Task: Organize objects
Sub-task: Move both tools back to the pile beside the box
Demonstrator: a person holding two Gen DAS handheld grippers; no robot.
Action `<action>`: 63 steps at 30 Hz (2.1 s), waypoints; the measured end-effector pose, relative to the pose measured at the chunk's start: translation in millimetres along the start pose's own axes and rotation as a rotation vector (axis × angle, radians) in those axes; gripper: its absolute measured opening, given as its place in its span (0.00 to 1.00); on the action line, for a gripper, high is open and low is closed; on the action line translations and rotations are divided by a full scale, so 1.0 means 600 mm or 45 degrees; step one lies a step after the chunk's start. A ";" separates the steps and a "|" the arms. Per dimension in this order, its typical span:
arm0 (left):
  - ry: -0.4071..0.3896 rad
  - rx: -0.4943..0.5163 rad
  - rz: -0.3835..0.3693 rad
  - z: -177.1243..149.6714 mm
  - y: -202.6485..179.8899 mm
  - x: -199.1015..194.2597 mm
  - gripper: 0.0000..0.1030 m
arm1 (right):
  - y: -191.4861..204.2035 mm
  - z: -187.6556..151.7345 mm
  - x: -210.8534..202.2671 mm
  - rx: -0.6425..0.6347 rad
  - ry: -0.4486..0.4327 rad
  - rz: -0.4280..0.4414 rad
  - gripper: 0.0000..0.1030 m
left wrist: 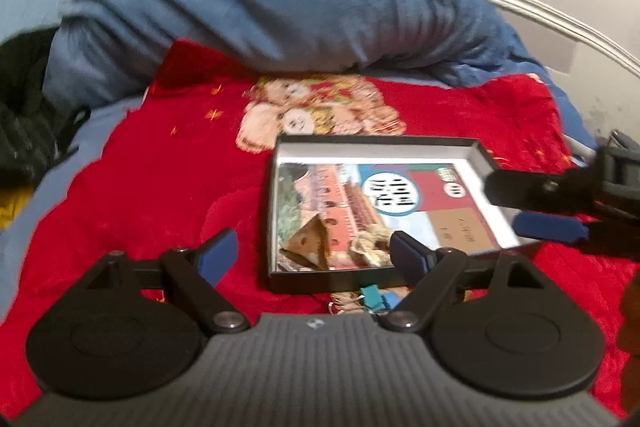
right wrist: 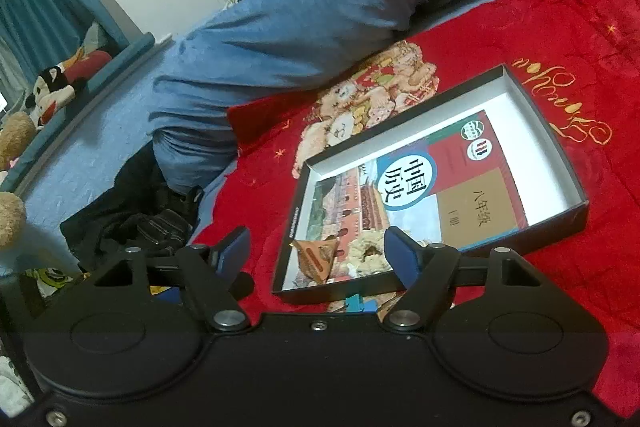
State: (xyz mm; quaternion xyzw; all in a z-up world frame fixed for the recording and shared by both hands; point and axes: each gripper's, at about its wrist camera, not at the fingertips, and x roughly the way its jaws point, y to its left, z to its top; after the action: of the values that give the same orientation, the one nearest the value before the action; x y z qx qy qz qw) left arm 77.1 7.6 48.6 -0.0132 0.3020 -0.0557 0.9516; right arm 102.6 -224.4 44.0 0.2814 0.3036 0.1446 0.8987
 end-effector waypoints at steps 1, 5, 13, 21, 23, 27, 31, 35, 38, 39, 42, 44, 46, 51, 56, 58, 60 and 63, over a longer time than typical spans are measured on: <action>-0.016 0.015 -0.005 -0.003 -0.005 -0.011 0.88 | 0.002 -0.005 -0.008 -0.003 -0.007 0.001 0.72; -0.034 0.001 -0.054 -0.018 -0.012 -0.048 0.90 | 0.008 -0.026 -0.037 -0.036 -0.016 -0.022 0.73; -0.012 0.043 -0.037 -0.045 -0.010 -0.083 0.90 | 0.010 -0.048 -0.083 -0.048 -0.050 -0.058 0.74; -0.131 0.232 -0.009 -0.046 0.038 -0.124 0.91 | 0.006 -0.066 -0.093 -0.046 -0.060 -0.129 0.74; -0.112 0.183 -0.027 -0.044 0.043 -0.115 0.91 | 0.004 -0.069 -0.088 -0.044 -0.042 -0.131 0.74; -0.026 0.117 -0.008 -0.053 0.040 -0.090 0.91 | -0.008 -0.075 -0.065 -0.019 0.018 -0.164 0.74; 0.089 0.059 -0.018 -0.072 0.029 -0.072 0.91 | -0.025 -0.086 -0.048 0.046 0.079 -0.193 0.74; 0.166 0.049 0.009 -0.090 0.018 -0.040 0.90 | -0.030 -0.099 -0.022 0.074 0.148 -0.199 0.74; 0.264 -0.012 -0.033 -0.097 0.022 -0.014 0.90 | -0.017 -0.105 0.002 0.028 0.196 -0.219 0.74; 0.289 -0.029 -0.037 -0.101 0.024 -0.006 0.89 | -0.014 -0.107 0.008 0.020 0.205 -0.225 0.74; 0.335 -0.046 -0.017 -0.111 0.022 0.011 0.85 | -0.012 -0.112 0.023 0.018 0.244 -0.243 0.74; 0.353 -0.067 -0.015 -0.115 0.022 0.020 0.84 | -0.017 -0.117 0.029 0.030 0.261 -0.258 0.74; 0.365 -0.089 -0.022 -0.116 0.022 0.027 0.79 | -0.022 -0.120 0.032 0.039 0.274 -0.270 0.74; 0.394 -0.102 0.008 -0.125 0.019 0.047 0.65 | -0.026 -0.127 0.039 0.039 0.299 -0.290 0.71; 0.405 -0.146 -0.025 -0.128 0.017 0.068 0.51 | -0.029 -0.132 0.051 0.043 0.329 -0.275 0.69; 0.394 -0.135 -0.013 -0.128 0.011 0.074 0.49 | -0.029 -0.135 0.055 0.033 0.336 -0.270 0.67; 0.372 -0.132 0.013 -0.126 0.004 0.082 0.42 | -0.028 -0.137 0.061 0.021 0.346 -0.271 0.65; 0.356 -0.110 0.068 -0.122 -0.006 0.095 0.29 | -0.029 -0.137 0.064 0.033 0.348 -0.256 0.59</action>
State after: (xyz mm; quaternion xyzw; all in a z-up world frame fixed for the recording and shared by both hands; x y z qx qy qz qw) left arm 80.5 -2.0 -43.6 -0.0381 0.4341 -0.0188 0.8999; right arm 82.4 -187.2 -38.2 0.2386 0.4515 0.0869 0.8554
